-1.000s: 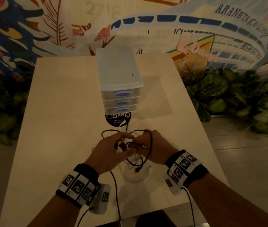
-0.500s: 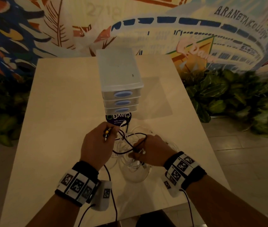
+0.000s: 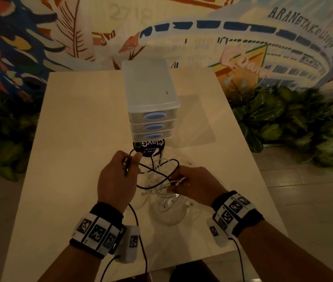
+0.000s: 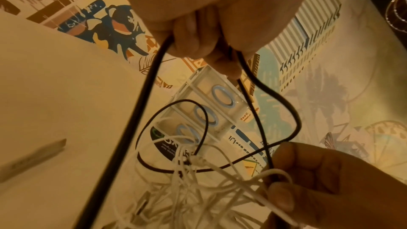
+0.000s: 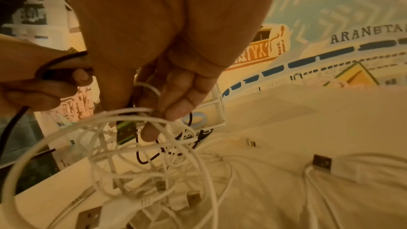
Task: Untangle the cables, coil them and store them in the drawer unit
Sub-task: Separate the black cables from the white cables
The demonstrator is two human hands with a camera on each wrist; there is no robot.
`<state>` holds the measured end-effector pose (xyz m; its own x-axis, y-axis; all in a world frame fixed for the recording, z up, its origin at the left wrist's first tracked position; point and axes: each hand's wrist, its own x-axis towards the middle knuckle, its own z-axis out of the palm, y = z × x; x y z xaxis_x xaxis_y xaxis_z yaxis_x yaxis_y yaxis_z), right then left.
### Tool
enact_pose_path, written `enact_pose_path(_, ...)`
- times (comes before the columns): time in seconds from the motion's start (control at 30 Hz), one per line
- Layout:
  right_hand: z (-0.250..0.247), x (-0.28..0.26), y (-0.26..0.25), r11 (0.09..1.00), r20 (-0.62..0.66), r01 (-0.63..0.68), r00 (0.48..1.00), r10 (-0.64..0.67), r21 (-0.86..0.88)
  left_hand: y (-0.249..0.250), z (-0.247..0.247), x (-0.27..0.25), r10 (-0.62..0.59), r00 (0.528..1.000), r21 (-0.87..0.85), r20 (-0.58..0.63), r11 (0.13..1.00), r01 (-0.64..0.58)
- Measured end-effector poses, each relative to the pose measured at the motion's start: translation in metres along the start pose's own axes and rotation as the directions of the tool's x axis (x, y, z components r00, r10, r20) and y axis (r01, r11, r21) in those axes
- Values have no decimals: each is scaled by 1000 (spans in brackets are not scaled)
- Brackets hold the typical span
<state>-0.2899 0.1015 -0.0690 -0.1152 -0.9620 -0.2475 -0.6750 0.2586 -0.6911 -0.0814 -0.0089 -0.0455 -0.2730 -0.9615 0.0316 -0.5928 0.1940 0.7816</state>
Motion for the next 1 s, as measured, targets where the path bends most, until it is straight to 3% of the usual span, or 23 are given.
enact_pose_path(0.2,0,-5,1,999,-142,-13,990,19,42,-8,-1,1,-80,997,6,7,997,80)
enact_pose_path(0.37,1,-5,2,998,-53,62,997,-61,24,-7,-2,3,-93,996,-18,8,996,93)
enact_pose_path(0.63,-4,4,4,982,-118,182,978,-174,53,-13,-1,9,-198,980,0,-13,980,198)
enact_pose_path(0.73,-10,5,7,977,-46,215,976,-215,-3,-17,-5,14,-234,972,-43,-20,972,233)
enact_pose_path(0.87,-12,5,9,977,98,85,993,-67,-193,-11,-11,18,-162,987,-111,2,981,161)
enact_pose_path(1.0,-5,10,2,974,62,35,998,-21,-224,4,-13,13,-53,998,-170,20,984,56)
